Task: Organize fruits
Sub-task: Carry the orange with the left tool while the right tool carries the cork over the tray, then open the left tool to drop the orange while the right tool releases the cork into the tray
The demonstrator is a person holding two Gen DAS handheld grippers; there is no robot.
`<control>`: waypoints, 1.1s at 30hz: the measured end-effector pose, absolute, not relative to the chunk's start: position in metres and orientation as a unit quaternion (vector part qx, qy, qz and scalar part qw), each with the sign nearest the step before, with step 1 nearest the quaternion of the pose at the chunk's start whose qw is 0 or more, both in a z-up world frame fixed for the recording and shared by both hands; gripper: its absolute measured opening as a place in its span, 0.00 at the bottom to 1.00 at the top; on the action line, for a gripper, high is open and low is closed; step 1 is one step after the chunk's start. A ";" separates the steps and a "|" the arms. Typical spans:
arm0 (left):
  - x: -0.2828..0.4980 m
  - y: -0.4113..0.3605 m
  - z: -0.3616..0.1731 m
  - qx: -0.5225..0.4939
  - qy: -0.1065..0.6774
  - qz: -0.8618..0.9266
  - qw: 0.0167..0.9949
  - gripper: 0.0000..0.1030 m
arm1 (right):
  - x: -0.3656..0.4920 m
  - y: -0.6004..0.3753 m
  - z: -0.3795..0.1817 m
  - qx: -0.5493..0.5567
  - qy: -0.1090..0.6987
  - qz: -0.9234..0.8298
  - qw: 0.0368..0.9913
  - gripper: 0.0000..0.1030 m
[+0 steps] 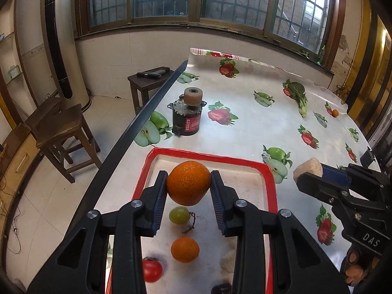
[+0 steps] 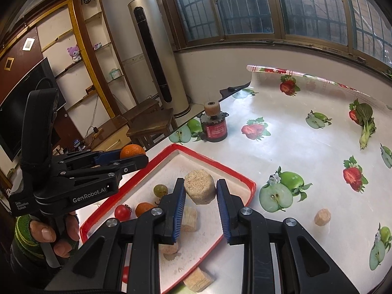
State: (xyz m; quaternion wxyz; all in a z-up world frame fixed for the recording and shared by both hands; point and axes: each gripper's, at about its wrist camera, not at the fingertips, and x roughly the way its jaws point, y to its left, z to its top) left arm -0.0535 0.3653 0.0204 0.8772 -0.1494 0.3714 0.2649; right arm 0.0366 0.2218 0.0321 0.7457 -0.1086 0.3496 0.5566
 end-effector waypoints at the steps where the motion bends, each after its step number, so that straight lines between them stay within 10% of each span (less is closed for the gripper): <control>1: -0.051 0.369 0.019 -0.150 0.371 0.265 0.877 0.31 | 0.038 0.225 0.032 -0.109 0.349 0.557 0.746 0.25; 33: -0.010 0.407 -0.053 -0.181 0.437 0.266 0.840 0.32 | 0.056 0.296 -0.057 -0.181 0.420 0.529 0.715 0.25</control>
